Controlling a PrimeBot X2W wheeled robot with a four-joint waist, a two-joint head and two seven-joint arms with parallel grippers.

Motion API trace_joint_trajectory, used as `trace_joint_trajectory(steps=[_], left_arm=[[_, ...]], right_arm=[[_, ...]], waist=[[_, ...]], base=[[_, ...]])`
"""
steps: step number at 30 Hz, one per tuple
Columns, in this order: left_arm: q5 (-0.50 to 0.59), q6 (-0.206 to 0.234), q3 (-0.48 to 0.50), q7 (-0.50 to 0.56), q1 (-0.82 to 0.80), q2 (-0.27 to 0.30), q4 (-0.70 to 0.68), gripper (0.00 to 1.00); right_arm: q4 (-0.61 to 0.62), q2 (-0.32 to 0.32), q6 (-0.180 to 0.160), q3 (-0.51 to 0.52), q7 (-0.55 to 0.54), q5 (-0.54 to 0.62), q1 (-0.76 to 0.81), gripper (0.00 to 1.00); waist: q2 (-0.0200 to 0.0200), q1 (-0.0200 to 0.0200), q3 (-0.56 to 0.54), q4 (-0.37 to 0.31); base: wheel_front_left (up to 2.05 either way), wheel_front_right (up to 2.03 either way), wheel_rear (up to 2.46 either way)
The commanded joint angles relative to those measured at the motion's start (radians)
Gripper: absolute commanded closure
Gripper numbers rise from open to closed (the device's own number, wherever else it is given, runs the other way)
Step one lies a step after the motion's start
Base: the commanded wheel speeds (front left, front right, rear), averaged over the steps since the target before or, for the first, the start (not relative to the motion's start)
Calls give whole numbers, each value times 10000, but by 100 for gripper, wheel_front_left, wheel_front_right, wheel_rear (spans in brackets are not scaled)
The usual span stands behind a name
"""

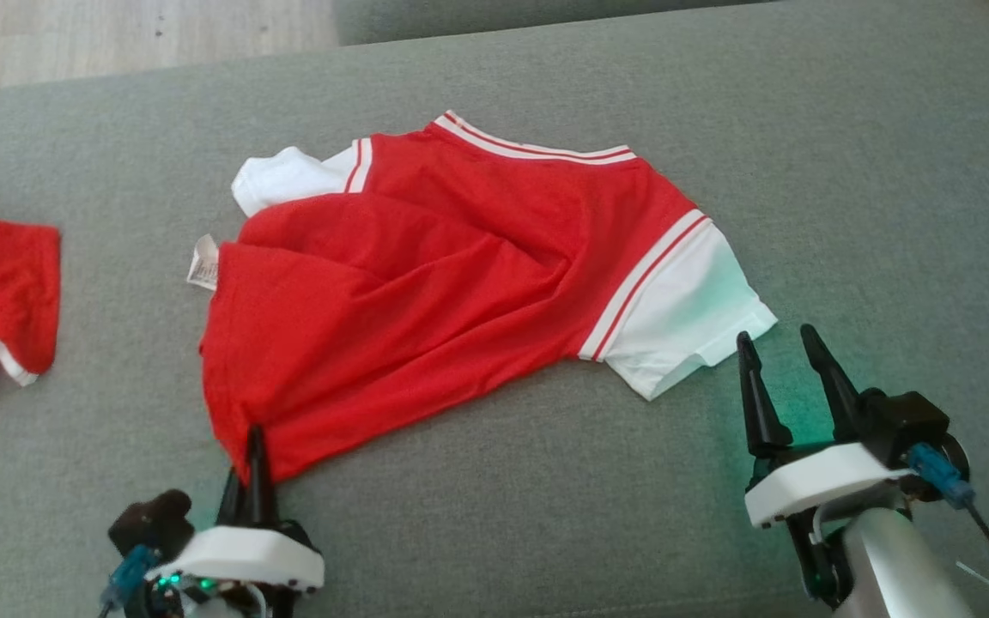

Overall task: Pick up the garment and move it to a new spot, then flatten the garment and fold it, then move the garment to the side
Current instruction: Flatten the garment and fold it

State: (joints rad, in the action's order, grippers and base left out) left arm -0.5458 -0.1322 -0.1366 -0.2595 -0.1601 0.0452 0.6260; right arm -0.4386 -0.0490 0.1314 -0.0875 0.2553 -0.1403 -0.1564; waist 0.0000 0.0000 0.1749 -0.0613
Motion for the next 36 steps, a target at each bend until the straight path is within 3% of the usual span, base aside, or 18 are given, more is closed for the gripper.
trace_joint_trajectory(steps=[1,8,14,21,28,29,30,33,36], left_arm=[[35,16,171,-23,-7,51,-313,100],[202,16,230,-23,168,51,-953,100],[340,16,52,-23,160,51,-1215,100],[387,16,-274,-23,78,51,-1253,100],[367,16,-596,-23,-69,51,-1160,100],[366,16,-623,-23,-81,51,-1152,100],[369,16,-643,-23,-94,51,-1144,100],[383,15,-663,-23,-137,51,-1111,100],[379,15,-553,-23,-161,51,-1239,100]], right_arm=[[222,-12,-7,-158,65,-50,-302,0],[-173,-12,-7,374,65,-87,-496,0],[-1698,-12,-7,1052,65,133,-1354,0],[-3530,-12,-7,1045,65,471,-2254,0],[-5366,-12,-7,268,65,227,-2646,0],[-5527,-12,-7,115,65,98,-2642,34],[-5697,-12,-7,-73,65,-51,-2635,100],[-5950,-12,-7,-669,65,-685,-2638,100],[-5411,-12,-7,-834,65,-1180,-2662,100]], waist=[[0,0,-26,99],[0,0,-67,533],[0,0,43,964],[0,0,223,1103],[0,0,318,1161],[0,0,323,1164],[0,0,327,1170],[0,0,289,1176],[0,0,131,1136]], base=[[0,0,0],[0,0,0],[0,0,0],[0,0,0],[0,0,0],[0,0,0],[0,0,0],[0,0,0],[0,0,0]])
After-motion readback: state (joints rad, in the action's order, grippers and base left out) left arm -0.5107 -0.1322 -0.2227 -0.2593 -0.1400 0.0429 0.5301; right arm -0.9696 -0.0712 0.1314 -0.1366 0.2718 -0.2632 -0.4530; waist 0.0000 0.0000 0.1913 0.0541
